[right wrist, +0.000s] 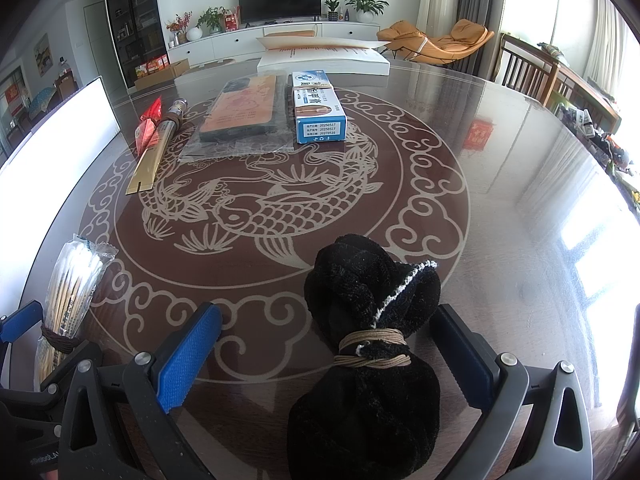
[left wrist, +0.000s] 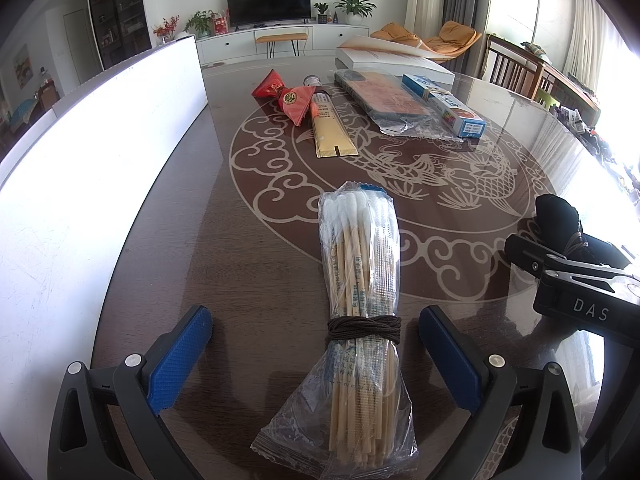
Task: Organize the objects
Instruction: 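Grasp and lift the swab bundle with the left tool while the right tool holds the plush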
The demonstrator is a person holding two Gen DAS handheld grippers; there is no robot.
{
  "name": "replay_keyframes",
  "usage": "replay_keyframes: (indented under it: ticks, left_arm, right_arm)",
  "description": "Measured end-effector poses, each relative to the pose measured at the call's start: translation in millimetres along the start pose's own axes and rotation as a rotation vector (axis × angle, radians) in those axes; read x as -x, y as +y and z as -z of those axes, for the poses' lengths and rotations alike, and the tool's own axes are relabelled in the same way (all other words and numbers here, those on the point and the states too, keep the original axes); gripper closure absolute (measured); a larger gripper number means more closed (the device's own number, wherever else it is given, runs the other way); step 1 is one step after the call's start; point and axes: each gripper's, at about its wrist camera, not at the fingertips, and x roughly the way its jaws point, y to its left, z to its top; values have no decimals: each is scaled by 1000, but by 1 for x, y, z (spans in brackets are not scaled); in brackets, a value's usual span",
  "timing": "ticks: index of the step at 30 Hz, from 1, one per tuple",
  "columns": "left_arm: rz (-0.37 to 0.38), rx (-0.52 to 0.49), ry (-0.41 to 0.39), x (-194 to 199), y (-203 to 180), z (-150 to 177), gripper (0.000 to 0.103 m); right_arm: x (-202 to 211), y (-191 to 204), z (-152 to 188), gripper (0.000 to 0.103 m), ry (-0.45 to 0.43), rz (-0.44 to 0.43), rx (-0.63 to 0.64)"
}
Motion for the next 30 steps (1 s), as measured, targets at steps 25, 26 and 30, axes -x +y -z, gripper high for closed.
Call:
replay_keyframes:
  ticks: [25,26,30]
  left_arm:
    - [203,10,18,54,24,26,75]
    - [211,9,12,61,26,27,75]
    - [238,2,-43,99,39,23,75]
  right_arm:
    - [0,0,0,0,0,0,0]
    - [0,0,-1,0,8,-5,6]
    - [-2,-6,-10,3,87,-71,57]
